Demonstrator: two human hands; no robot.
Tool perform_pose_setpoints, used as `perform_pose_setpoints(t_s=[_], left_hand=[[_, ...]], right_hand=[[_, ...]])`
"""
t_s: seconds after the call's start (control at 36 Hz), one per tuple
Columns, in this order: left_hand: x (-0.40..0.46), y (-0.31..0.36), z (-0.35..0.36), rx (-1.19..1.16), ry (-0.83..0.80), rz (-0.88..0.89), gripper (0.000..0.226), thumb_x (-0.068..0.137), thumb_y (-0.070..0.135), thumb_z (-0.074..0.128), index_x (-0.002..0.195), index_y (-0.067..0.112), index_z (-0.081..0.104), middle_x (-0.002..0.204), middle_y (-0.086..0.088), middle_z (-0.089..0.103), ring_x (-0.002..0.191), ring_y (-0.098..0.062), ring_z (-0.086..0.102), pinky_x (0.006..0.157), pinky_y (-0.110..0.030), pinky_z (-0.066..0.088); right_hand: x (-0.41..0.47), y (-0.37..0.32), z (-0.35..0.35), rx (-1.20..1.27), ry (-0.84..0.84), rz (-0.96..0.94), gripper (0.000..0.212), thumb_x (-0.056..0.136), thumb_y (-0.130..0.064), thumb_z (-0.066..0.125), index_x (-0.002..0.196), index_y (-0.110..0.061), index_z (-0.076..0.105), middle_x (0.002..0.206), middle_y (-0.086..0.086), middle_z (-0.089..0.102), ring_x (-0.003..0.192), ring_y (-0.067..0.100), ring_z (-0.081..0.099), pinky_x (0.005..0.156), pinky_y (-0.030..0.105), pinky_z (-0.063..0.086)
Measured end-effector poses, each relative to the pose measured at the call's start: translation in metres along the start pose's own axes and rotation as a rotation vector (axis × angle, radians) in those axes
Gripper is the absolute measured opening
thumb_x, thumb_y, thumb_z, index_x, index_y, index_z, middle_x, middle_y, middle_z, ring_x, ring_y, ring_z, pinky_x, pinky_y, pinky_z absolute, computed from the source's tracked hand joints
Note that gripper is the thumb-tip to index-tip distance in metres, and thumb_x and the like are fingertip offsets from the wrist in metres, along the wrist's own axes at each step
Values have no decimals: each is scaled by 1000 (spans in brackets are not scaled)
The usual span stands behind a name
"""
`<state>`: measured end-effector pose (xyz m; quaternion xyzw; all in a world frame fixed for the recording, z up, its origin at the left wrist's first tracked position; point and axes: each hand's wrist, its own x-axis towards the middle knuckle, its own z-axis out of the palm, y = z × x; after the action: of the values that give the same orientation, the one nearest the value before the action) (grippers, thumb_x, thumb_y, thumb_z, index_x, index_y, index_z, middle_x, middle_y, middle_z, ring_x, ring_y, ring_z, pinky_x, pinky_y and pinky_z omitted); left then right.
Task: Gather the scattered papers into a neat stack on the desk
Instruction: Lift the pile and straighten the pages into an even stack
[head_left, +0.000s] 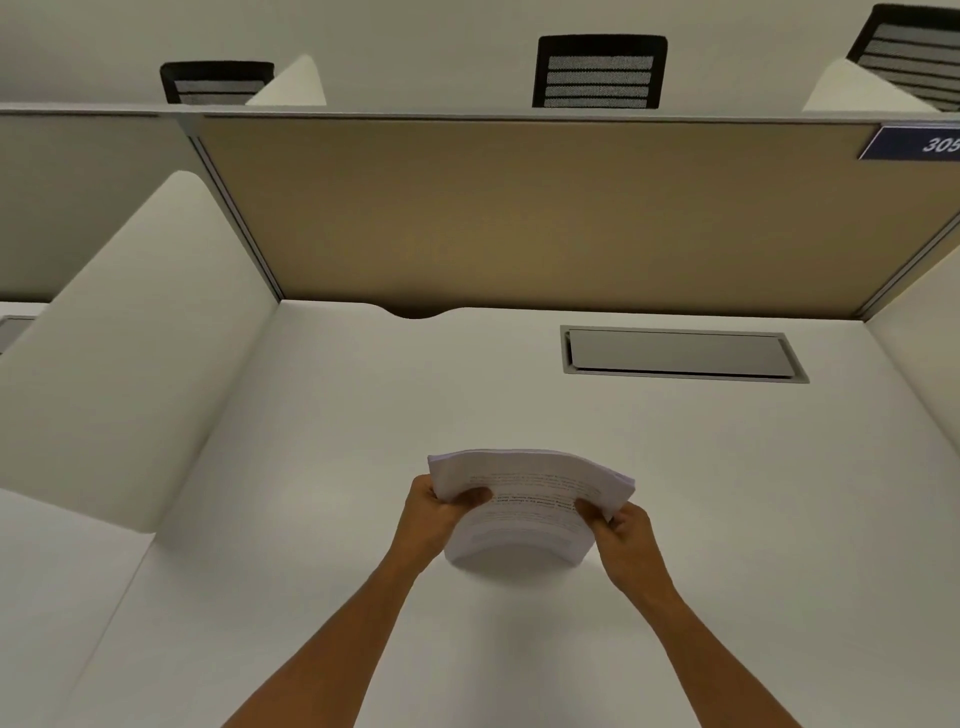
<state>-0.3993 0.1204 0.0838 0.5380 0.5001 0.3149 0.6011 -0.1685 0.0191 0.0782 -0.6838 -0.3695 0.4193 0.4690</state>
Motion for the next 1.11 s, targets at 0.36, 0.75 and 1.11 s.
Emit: perform_pose_setpoints(t_s=[0.36, 0.75, 1.11], left_hand=[[-5, -1, -3, -4, 15, 36, 32, 69, 36, 81, 99, 42, 76, 95, 9, 79, 87, -9, 75, 68, -22, 60], [-9, -12, 2, 11, -1, 13, 34, 70, 36, 80, 102, 43, 75, 97, 10, 79, 89, -11, 75, 67, -25, 62], [-21, -26, 4, -32, 15, -66, 30, 72, 37, 79, 100, 47, 74, 100, 12, 78, 91, -6, 73, 67, -22, 60]], right_hand=[[1, -2, 2, 46, -22, 3, 21, 100, -19, 58, 100, -35, 71, 92, -14, 77, 88, 1, 71, 69, 11, 55], [2, 10, 3, -21, -52, 55, 17, 101, -21, 55, 110, -23, 69, 102, -3, 74, 95, 13, 70, 69, 17, 58], [-3, 26, 7, -111, -94, 115, 17, 97, -18, 62, 111, -19, 72, 102, -9, 74, 98, 11, 70, 90, 31, 58]])
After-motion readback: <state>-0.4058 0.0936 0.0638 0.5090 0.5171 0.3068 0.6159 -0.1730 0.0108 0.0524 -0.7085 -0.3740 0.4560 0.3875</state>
